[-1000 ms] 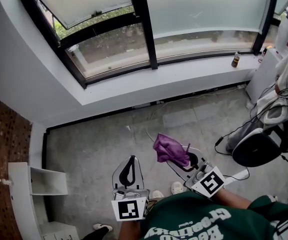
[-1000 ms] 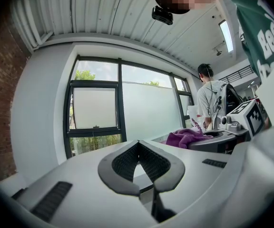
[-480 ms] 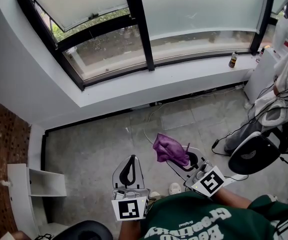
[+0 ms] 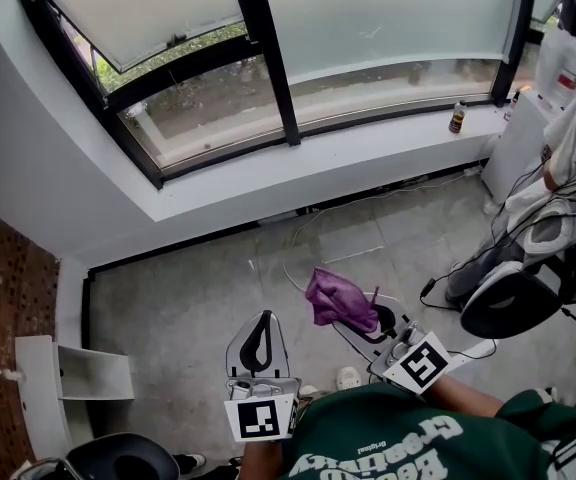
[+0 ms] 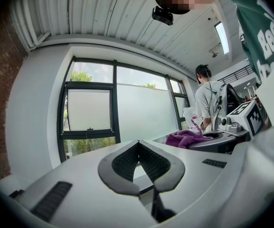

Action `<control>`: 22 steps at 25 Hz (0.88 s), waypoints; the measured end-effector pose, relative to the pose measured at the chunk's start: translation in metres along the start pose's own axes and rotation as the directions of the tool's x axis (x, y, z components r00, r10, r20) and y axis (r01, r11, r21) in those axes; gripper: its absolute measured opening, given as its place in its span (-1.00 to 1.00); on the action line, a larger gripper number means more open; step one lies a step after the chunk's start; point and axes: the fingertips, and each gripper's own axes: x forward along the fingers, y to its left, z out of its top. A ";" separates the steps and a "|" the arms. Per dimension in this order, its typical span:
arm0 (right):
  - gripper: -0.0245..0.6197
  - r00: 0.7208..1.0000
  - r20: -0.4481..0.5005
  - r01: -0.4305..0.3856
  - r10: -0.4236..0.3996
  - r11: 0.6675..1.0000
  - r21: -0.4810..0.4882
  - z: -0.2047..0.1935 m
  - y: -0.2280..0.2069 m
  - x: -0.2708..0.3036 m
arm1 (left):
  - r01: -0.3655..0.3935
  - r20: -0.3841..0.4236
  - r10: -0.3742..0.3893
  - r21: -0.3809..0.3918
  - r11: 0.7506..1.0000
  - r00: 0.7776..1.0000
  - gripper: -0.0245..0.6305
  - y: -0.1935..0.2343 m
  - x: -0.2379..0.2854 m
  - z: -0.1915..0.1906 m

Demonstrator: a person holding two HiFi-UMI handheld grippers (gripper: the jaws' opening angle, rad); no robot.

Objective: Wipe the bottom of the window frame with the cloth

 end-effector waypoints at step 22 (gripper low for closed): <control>-0.46 0.999 0.010 -0.038 0.038 0.999 -0.008 -0.003 0.008 -0.010 | -0.033 -0.003 0.033 -0.006 0.999 0.999 -0.91 -0.010 -0.012 -0.005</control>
